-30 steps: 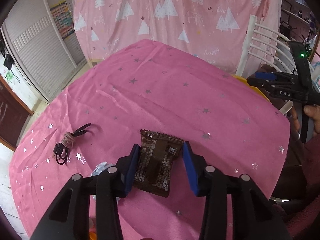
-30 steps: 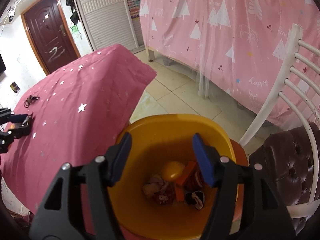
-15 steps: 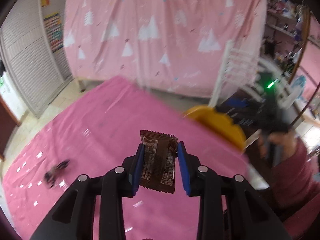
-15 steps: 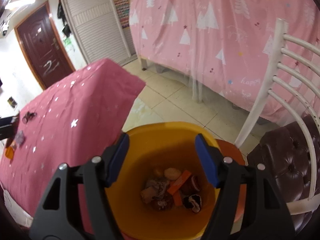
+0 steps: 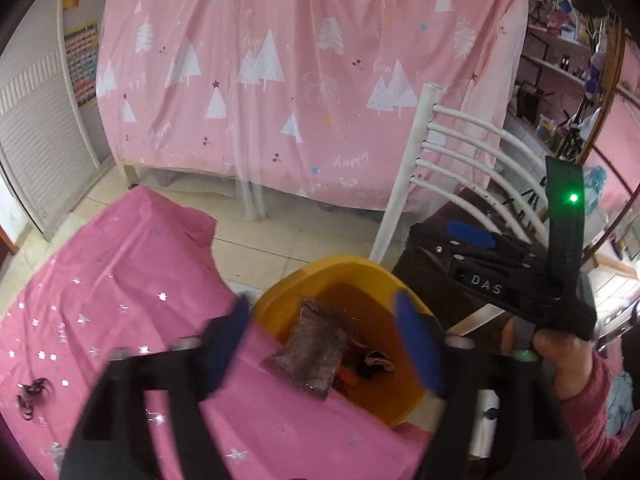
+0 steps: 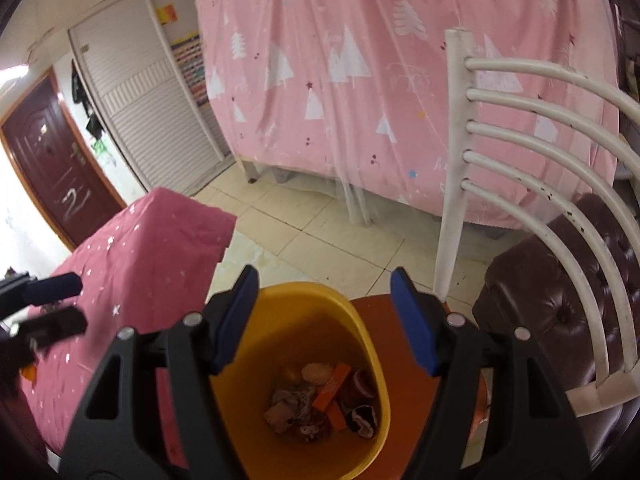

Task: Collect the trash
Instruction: 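Carry the wrapper and orange cup to the yellow bin and open both tools, then move both open tools back over the table toward the orange cup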

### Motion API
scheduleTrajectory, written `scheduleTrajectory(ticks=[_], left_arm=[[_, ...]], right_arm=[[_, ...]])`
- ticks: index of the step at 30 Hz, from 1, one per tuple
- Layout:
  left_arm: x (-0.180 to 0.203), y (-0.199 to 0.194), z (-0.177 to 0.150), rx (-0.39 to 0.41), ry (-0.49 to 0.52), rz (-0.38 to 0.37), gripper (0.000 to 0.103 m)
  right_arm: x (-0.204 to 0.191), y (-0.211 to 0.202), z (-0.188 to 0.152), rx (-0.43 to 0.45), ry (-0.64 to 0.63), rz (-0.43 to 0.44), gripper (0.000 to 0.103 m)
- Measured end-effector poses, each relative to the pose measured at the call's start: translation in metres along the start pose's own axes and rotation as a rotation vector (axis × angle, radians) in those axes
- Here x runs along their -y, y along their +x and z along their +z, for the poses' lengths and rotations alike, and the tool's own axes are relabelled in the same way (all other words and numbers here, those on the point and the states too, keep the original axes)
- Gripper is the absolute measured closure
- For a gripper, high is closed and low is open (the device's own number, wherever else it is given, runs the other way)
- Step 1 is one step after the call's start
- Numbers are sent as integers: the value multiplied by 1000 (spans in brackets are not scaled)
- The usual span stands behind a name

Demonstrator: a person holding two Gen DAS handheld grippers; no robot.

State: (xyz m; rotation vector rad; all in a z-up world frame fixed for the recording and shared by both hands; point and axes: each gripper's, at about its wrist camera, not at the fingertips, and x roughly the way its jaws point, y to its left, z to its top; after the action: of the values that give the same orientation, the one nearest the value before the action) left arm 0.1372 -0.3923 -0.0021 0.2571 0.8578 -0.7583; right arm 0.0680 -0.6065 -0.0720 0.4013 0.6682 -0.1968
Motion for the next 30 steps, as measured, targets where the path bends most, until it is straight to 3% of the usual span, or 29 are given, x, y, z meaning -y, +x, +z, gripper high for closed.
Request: scheduleTrajectory(ticks=[5,8,19,30], left_arm=[[-15,-15,-11,36,-67,20,20],[-28,-37,-20,81,-107,36,16],[-106,-126,-74,210,-232,278,9],[-166,-175,-120,254,-346,383,8]], right_arm=[[-16,-4,0,14,-30,29,36],[-37,-12,-1,36,-74,60,27],[-140,-26,-16,44,-257,215,21],[-212,-20,-29,4,-351,306,21]])
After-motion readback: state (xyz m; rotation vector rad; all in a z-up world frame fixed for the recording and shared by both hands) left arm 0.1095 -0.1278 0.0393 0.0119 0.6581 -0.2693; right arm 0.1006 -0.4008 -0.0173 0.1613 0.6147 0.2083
